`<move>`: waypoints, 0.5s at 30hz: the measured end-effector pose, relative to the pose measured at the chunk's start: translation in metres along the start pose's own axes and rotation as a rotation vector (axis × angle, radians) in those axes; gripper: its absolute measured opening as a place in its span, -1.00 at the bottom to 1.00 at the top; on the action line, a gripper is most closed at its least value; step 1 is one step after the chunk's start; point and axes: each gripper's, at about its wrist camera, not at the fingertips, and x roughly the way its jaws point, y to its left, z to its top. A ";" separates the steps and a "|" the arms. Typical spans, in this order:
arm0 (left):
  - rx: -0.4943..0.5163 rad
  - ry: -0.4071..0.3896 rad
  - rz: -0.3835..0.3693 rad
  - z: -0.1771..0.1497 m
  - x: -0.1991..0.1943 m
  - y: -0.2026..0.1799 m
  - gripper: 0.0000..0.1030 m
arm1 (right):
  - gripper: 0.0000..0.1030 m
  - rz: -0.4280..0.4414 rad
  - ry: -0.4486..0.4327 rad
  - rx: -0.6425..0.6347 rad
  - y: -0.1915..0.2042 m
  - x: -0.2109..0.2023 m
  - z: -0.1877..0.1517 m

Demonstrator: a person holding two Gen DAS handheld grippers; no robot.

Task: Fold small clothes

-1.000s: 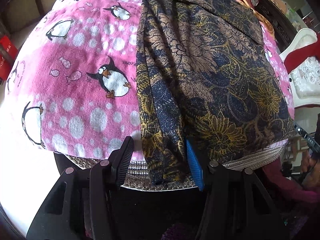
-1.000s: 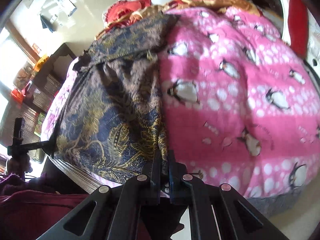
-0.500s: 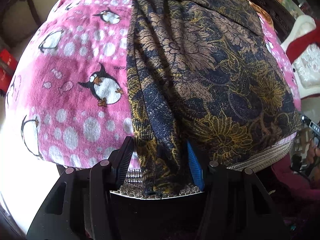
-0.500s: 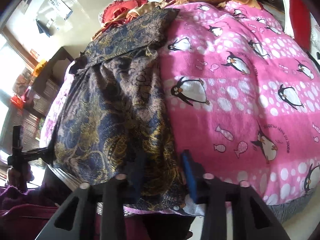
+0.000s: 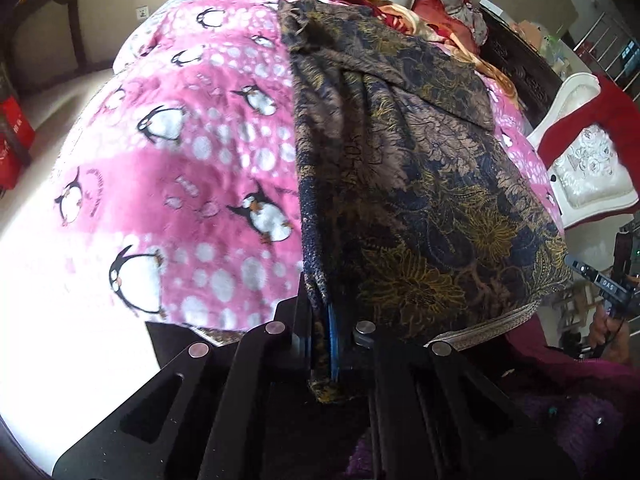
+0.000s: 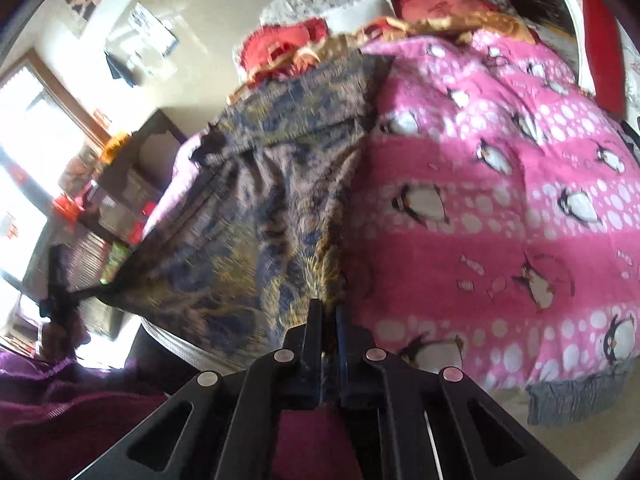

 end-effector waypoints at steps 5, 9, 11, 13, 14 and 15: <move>-0.049 0.046 0.032 -0.006 0.020 0.008 -0.91 | -0.89 -0.027 0.067 0.051 -0.014 0.027 -0.008; 0.004 0.046 0.098 -0.004 0.024 -0.003 -0.90 | -0.43 0.000 0.084 0.052 -0.011 0.029 -0.005; 0.028 0.051 0.135 -0.004 0.028 -0.006 -0.90 | -0.04 -0.002 0.086 0.036 -0.007 0.029 -0.003; 0.040 0.059 0.156 -0.004 0.033 -0.007 -0.89 | -0.03 -0.005 0.096 0.017 -0.004 0.033 -0.003; 0.041 0.065 0.164 -0.004 0.037 -0.009 -0.89 | -0.03 -0.014 0.108 0.006 -0.002 0.036 -0.003; 0.040 0.073 0.168 -0.004 0.040 -0.009 -0.89 | -0.03 -0.020 0.113 -0.003 -0.001 0.038 -0.003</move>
